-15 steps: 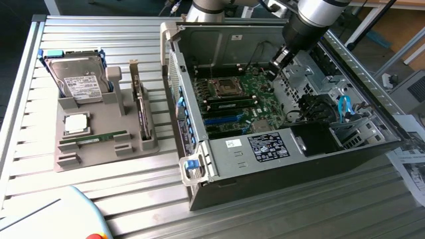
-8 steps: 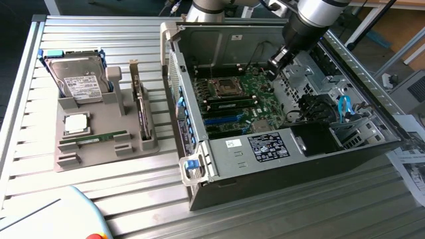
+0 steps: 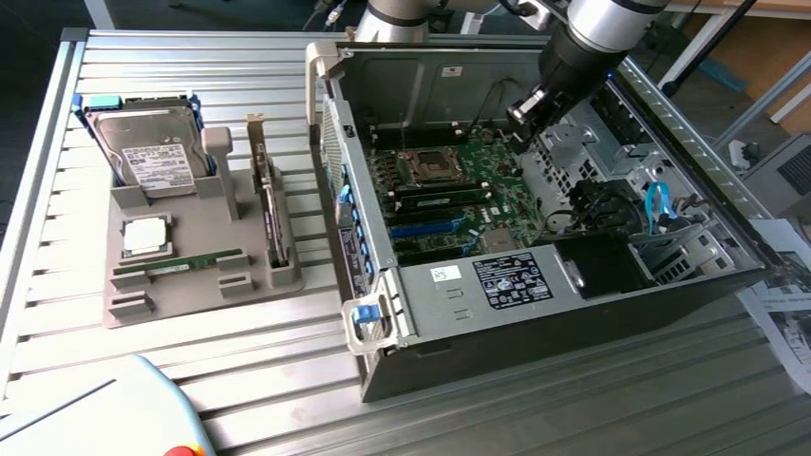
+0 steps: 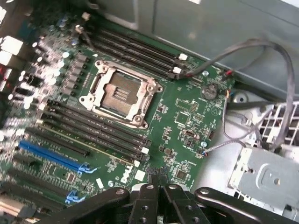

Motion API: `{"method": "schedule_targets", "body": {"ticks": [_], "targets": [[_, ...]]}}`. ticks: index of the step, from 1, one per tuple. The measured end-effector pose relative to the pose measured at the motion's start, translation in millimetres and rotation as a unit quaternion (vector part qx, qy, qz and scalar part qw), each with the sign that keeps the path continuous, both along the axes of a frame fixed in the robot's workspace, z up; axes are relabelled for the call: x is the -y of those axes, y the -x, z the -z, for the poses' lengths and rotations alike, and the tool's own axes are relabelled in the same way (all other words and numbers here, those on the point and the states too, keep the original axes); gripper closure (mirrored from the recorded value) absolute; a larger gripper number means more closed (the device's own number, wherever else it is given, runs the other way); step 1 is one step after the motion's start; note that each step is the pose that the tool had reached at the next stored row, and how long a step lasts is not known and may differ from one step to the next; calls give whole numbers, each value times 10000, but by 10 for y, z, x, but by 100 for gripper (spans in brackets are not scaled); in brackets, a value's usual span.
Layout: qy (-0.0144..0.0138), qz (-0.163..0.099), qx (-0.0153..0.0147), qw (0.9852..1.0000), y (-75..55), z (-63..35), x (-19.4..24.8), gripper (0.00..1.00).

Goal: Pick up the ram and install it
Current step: 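Press down the ram until it locks into place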

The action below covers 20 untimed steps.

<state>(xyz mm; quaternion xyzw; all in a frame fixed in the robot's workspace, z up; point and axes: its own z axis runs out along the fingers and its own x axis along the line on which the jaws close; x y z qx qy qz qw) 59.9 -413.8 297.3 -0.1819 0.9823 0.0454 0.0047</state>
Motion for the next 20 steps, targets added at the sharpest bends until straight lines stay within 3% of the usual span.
{"method": "schedule_targets", "body": {"ticks": [3, 7, 12, 16, 17, 20], "targets": [[0, 302, 0, 9995, 0, 2, 0, 89], [0, 803, 0, 9968, 0, 7, 0, 89], [-1, 1340, 0, 9910, 0, 12, 0, 89], [0, 1759, 0, 9844, 0, 15, 0, 89], [0, 1808, 0, 9835, 0, 15, 0, 89], [0, 1814, 0, 9834, 0, 15, 0, 89]]}}
